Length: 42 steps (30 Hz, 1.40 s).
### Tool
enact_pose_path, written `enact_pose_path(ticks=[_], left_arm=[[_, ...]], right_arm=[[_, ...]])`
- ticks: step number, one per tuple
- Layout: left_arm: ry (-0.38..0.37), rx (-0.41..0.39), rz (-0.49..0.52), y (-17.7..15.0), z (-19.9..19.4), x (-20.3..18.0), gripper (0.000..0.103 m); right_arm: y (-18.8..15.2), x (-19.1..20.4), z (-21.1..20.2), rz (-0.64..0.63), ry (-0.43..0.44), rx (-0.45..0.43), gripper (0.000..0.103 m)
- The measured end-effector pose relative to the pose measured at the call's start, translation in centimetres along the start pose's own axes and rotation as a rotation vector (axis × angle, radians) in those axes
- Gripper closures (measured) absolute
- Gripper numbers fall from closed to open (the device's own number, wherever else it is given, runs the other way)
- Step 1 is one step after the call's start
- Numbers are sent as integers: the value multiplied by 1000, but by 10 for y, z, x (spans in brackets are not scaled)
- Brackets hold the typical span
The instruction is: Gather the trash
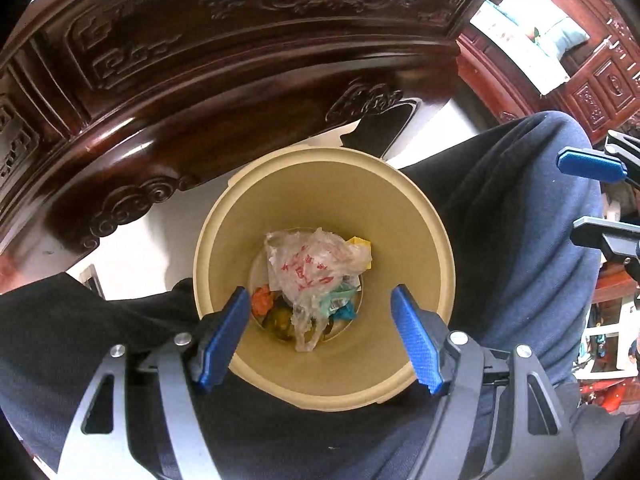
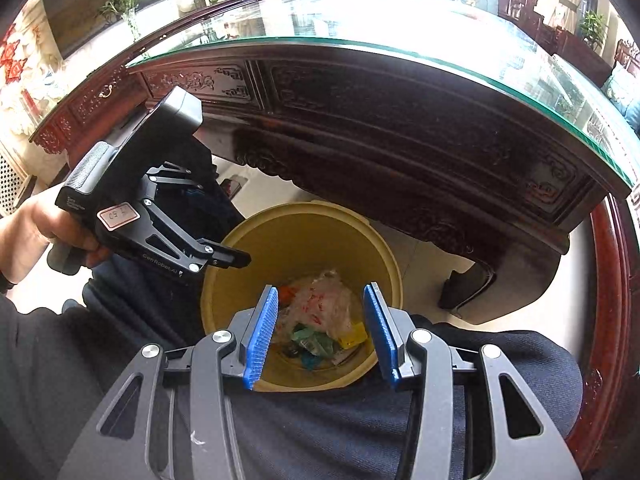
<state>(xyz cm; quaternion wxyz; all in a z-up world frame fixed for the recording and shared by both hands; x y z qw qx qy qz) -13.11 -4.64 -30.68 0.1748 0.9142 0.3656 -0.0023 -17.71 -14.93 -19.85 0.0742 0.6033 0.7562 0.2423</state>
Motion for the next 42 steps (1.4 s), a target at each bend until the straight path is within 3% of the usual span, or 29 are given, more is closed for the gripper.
enact_pose_path(ticks=[9,15,21,24,27,28,34,42], left_arm=[[30,-8,12,2,-6,-2,31],[95,-53,-25,7,-24,3,26],[226,-201,-73,28,-73,9,19],[287,-260,-91,39,-96,16,10],[340,-339,-129,53,-124,28,6],[359,-373,-144,59,-135,33,4],[439,-534,-192,88,-191,51,4],[573,-642,-251,114,-239,70,4]], right_arm=[[-1,-1,5,16,5,-1,58],[6,-4,2,46,-16,-62,55],[27,8,-18,9,-66,-206,44],[41,13,-30,13,-66,-281,37],[61,16,-43,37,-66,-371,21],[69,16,-48,49,-71,-403,11],[116,13,-80,113,-80,-569,8],[164,7,-108,184,-118,-724,8]])
Point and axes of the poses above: each gripper's, at about its wrist camera, not at the fingertips, and z roughly the way its jaws point, x to its left, y to its top, the point moved 9 cm from there along z, roughly the way its jaws point, and after that the axes turned 12 degrees about z, right-handed, at the moved point
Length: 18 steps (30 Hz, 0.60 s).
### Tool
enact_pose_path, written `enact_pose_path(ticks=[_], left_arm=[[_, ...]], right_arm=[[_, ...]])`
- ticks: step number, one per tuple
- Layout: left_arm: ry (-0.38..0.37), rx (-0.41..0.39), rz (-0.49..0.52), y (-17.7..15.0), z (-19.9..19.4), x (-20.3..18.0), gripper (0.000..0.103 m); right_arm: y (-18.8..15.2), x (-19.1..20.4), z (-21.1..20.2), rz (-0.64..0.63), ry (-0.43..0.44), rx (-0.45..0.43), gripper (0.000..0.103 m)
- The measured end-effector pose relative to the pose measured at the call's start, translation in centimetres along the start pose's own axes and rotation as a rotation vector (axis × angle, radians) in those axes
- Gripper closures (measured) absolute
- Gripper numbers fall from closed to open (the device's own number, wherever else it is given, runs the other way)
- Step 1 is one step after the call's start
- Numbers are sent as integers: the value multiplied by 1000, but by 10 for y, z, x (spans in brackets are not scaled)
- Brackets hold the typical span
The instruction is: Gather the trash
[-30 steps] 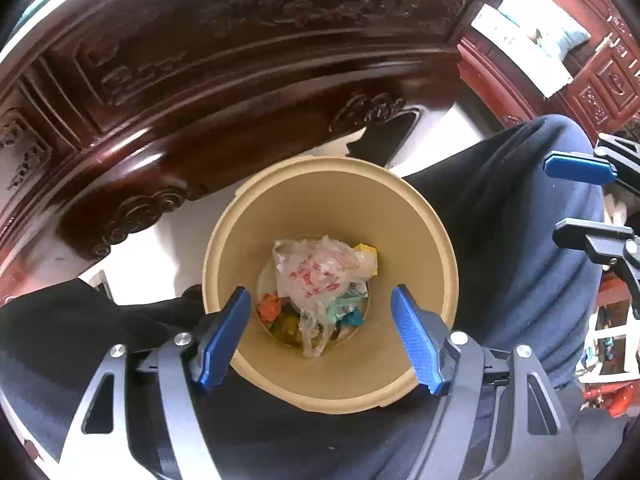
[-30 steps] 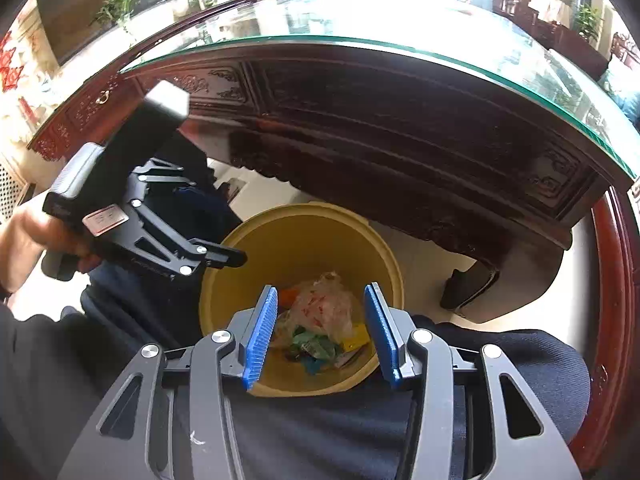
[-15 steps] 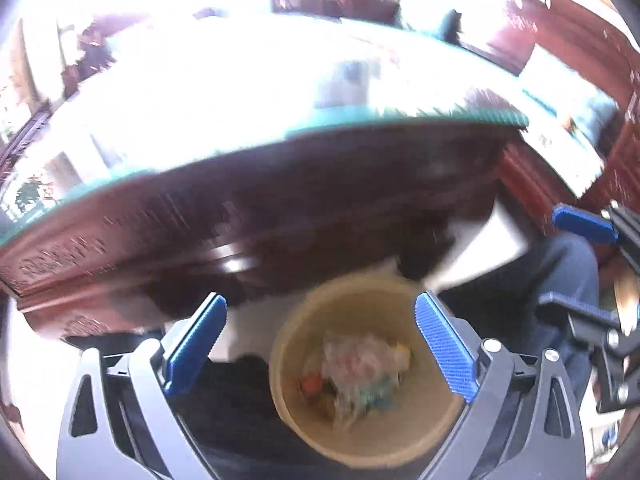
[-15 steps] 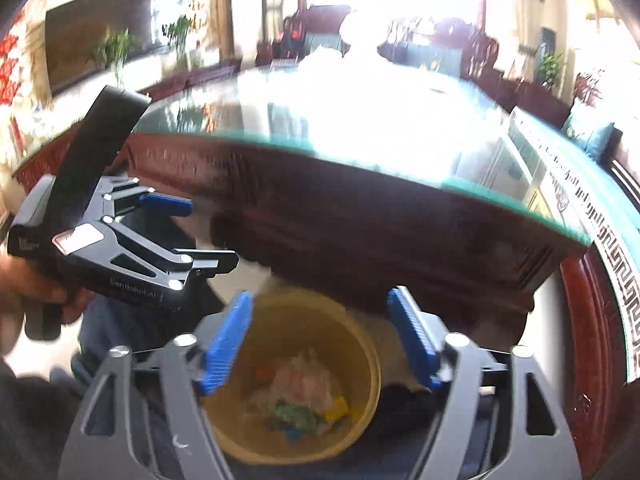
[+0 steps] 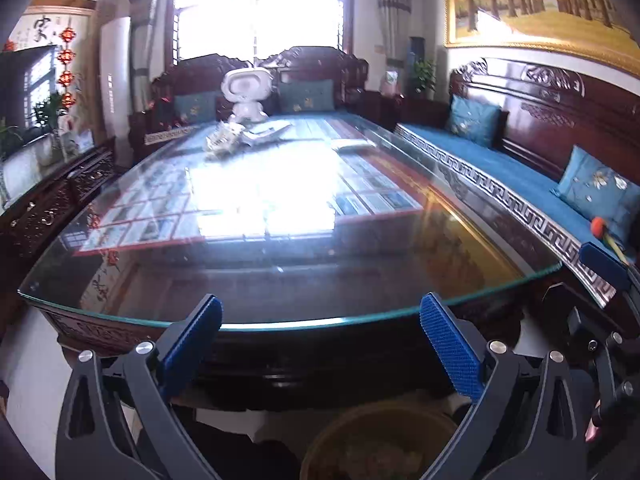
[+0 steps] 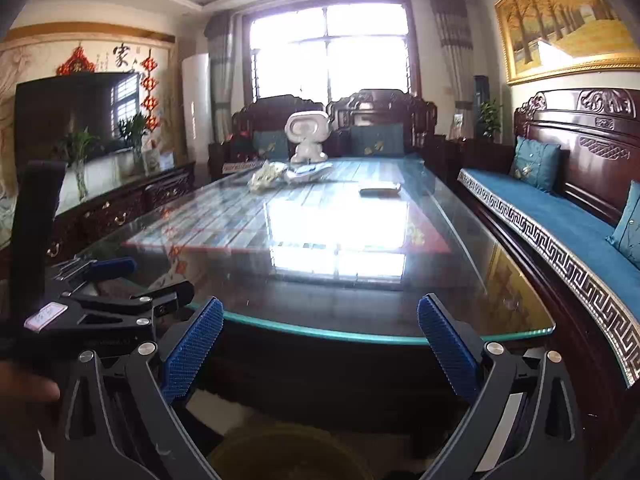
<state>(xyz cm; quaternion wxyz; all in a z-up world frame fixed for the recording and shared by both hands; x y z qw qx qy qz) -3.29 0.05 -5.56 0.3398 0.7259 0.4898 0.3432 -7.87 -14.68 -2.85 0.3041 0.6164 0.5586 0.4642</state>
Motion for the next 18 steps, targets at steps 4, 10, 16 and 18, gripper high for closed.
enact_pose_path(ticks=[4,10,16,18], left_arm=[[67,-8,-32,13,-1,15,4],[97,8,-67,19,1,35,4],[92,7,-106,21,4,43,4],[83,-8,-122,24,3,46,4]], right_arm=[[16,0,3,40,11,-43,8],[31,4,7,50,21,-68,8],[32,14,16,25,24,-58,8],[33,16,18,11,16,-63,8]])
Point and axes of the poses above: each gripper's, at about its wrist camera, not at the fingertips, and z roughly the way its jaws point, x to its left, y to its top, the point moved 9 cm from there along z, roughly the way its jaws point, and after that the axes turned 12 degrees about z, right-handed, at the moved point
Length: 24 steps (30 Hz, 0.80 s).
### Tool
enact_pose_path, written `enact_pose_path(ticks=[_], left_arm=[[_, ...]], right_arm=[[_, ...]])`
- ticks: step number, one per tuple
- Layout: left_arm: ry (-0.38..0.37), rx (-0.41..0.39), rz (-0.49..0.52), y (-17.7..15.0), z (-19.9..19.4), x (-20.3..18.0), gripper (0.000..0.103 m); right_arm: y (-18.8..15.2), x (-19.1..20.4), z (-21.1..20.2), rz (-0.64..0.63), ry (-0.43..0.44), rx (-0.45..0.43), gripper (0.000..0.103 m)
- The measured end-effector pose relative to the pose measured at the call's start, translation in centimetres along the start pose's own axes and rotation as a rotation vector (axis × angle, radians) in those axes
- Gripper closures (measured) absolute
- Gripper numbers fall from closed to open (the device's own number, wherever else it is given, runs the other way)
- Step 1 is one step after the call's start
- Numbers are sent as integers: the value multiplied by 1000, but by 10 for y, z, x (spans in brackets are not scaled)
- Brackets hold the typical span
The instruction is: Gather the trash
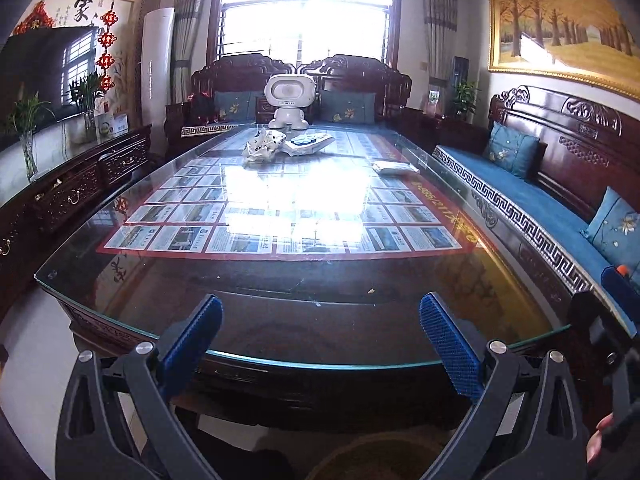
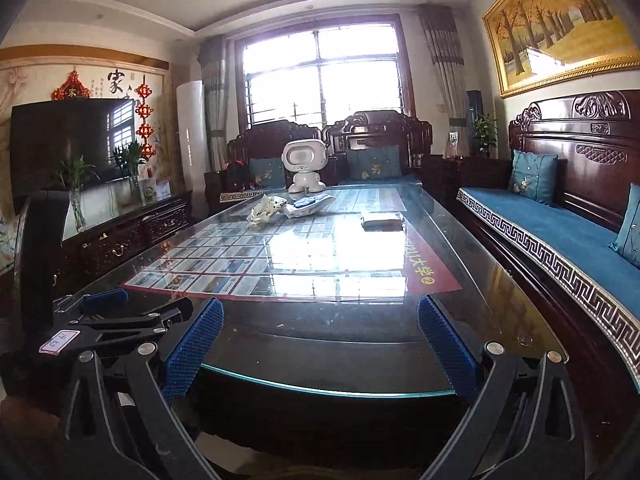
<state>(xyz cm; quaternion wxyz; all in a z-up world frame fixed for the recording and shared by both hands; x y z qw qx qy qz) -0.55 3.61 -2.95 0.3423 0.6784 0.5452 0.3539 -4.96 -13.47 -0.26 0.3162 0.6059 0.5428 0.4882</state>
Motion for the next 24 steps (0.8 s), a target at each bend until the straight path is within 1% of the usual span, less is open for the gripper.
enact_pose_path(ticks=[2,4,9,16,24], left_arm=[[-17,-21,-14,2,-1,0,4],[-18,-29,-14,4,-1,0,4],[37,-30,-10,6,0,9,4],[87,-25,-8,12,2,23,4],[98,-43,6,21,-3,24,4]], right_arm=[[0,2,1,-13,-1,-4,8],[0,3,2,-14,1,-6,8],[4,1,0,6,7,-18,8],[9,-2,0,23,19,-28,8],[4,-2,1,33,28,-11,8]])
Point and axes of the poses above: each gripper's, at about its wrist camera, not at the fingertips, and z roughly the way its jaws point, x to its left, y to its top, the point moved 9 cm from there along z, roughly the way its jaws point, and after that the axes turned 12 degrees about z, right-handed, at the moved point
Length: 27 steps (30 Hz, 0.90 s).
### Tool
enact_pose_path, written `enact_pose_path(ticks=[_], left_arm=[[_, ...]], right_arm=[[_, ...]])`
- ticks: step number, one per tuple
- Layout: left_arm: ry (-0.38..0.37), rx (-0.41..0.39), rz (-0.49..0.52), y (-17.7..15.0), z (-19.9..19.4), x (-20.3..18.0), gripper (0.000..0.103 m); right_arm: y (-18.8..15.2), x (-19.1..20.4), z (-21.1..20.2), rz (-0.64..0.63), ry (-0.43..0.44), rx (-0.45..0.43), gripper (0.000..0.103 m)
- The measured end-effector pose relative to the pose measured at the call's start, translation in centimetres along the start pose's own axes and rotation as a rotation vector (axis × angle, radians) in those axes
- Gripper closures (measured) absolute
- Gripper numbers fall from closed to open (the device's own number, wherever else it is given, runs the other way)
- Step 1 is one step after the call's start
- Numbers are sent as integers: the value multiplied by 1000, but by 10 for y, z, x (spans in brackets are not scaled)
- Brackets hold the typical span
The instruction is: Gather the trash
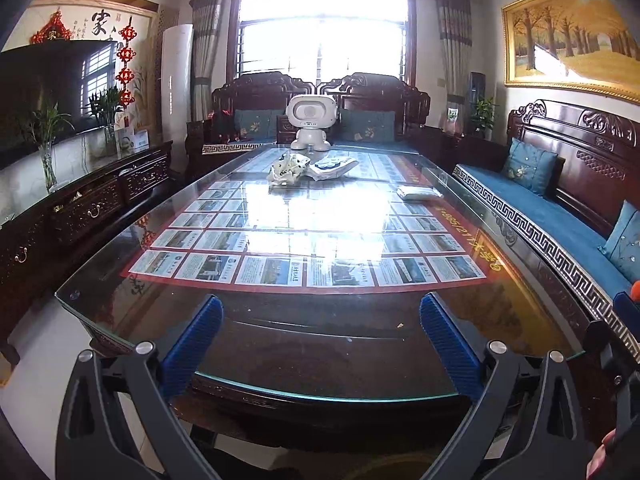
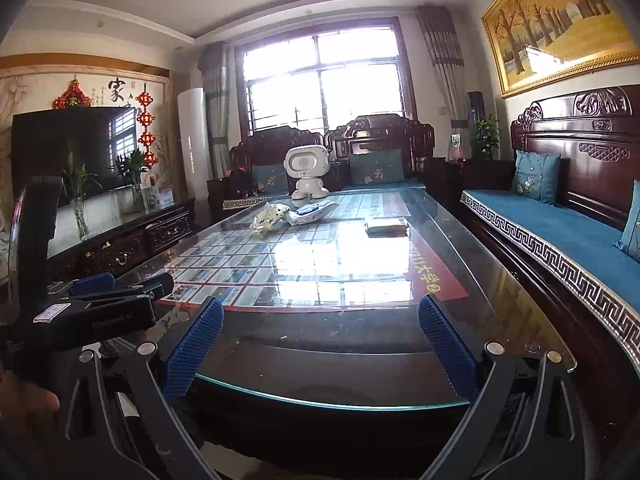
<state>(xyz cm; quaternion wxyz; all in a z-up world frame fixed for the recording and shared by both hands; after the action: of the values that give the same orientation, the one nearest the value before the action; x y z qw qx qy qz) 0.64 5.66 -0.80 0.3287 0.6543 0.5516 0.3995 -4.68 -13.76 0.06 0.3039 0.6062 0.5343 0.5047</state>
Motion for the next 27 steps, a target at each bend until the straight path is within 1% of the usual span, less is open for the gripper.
enact_pose_path(ticks=[5,13,20,27], left_arm=[[-9,9,17,2,2,-7,4],[-31,37,32,-1,11,-15,4],[-3,8,58,5,10,-18,4],[-40,22,53,7,19,-22,4]], right_arm=[[3,-4,-1,20,-4,-1,8],[-2,-11,6,49,-15,31,8],[-4,-11,13,64,-17,50,8],[-4,-13,21,59,-25,60,8]])
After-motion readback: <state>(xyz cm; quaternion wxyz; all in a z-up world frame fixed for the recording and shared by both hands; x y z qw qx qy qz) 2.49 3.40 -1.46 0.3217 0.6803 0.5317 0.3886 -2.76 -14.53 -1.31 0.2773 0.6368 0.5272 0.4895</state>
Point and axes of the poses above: each gripper's, at about its wrist camera, not at the fingertips, and z roughly the way its jaws point, x to its left, y to its top, the point moved 9 cm from there along z, roughly the way its jaws point, and after that the axes turned 12 degrees about z, right-handed, at the moved point
